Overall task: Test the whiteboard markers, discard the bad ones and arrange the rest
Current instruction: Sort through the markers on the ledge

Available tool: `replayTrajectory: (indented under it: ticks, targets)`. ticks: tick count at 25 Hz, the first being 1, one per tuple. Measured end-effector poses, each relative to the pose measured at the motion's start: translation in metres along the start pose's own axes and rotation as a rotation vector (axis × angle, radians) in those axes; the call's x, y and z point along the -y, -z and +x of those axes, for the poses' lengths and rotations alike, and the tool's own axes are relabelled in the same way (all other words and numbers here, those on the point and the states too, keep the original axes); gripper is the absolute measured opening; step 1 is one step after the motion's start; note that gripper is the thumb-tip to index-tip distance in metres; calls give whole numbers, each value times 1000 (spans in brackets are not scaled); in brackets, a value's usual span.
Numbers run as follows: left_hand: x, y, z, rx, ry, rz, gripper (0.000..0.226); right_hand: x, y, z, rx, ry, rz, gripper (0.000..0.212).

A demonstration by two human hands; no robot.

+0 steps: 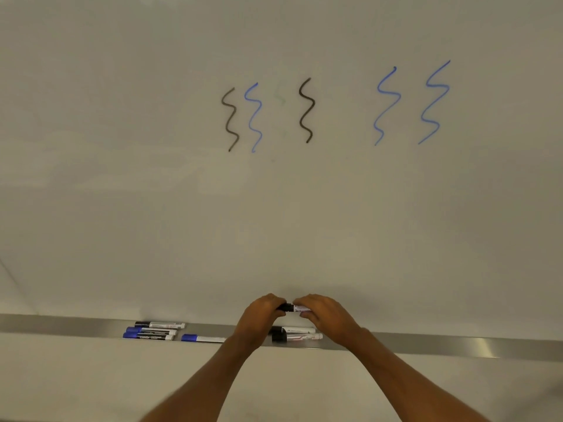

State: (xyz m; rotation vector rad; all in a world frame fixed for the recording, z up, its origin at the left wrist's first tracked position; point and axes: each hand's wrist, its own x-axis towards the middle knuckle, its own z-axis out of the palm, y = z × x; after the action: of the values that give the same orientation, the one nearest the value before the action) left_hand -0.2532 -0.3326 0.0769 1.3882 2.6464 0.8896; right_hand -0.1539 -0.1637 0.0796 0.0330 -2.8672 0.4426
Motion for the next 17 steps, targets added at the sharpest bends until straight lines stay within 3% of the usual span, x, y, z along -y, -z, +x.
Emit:
replayTrajectory:
  ticks: [8, 13, 17]
  targets:
    - [1, -5, 12, 44, -42, 73, 24, -4, -6, 5, 3, -47, 111, 28]
    - [5, -10, 16, 28, -111, 157, 22, -2, -10, 1, -30, -102, 350, 22]
    - [14, -10, 11, 58, -129, 286, 18, 6, -16, 6, 31, -125, 393, 21]
